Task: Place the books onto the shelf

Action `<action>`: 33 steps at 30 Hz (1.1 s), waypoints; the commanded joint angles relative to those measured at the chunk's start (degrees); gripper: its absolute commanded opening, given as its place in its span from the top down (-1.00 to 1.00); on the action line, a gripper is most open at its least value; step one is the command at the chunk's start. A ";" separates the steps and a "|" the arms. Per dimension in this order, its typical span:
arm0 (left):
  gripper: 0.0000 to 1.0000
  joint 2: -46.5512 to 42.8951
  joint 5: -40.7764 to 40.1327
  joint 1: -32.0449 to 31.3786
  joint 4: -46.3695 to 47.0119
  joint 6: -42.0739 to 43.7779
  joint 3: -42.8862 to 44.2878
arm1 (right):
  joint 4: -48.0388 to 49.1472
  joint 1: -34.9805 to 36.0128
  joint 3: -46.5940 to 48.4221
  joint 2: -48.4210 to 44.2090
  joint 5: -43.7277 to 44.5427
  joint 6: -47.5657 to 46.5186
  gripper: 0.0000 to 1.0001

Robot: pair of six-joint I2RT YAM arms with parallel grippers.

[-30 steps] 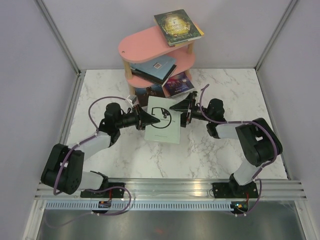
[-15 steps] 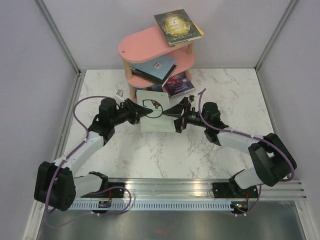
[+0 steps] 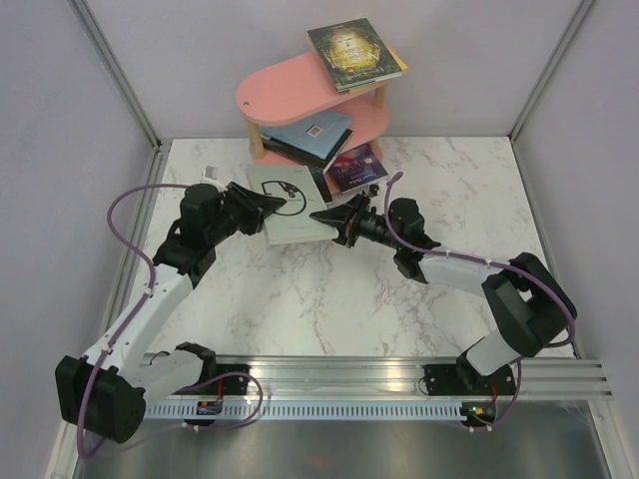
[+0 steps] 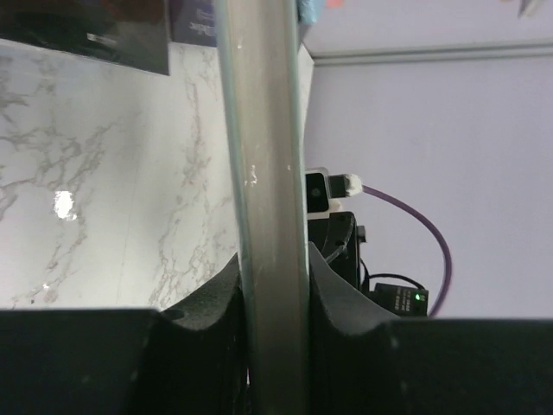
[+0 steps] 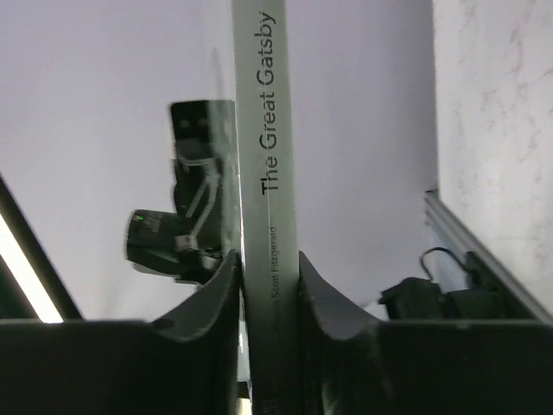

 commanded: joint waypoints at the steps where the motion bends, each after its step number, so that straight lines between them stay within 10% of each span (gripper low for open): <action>1: 0.95 -1.36 -5.82 -0.13 -8.98 7.66 1.50 | 11.70 0.54 6.41 -1.03 2.67 5.71 0.55; 3: 0.95 -1.62 -6.00 -0.22 -10.05 7.66 1.77 | 8.81 0.63 7.20 -1.56 2.40 4.05 1.00; 7: 0.86 -1.71 -3.02 -0.22 -13.12 10.81 3.34 | -4.79 -0.07 8.35 -4.10 -0.66 -4.45 1.00; 12: 0.07 -4.78 -3.36 -0.04 -22.08 16.79 4.67 | -40.35 -6.03 11.69 -7.98 -2.34 -24.77 1.00; 18: -0.60 -9.79 -7.14 0.22 -28.59 20.14 3.27 | -52.61 -17.55 10.27 -11.15 -7.08 -34.62 1.00; 33: -0.68 -8.57 -3.36 0.57 -29.47 21.46 4.05 | -61.87 -30.48 29.60 4.13 -9.55 -45.98 1.00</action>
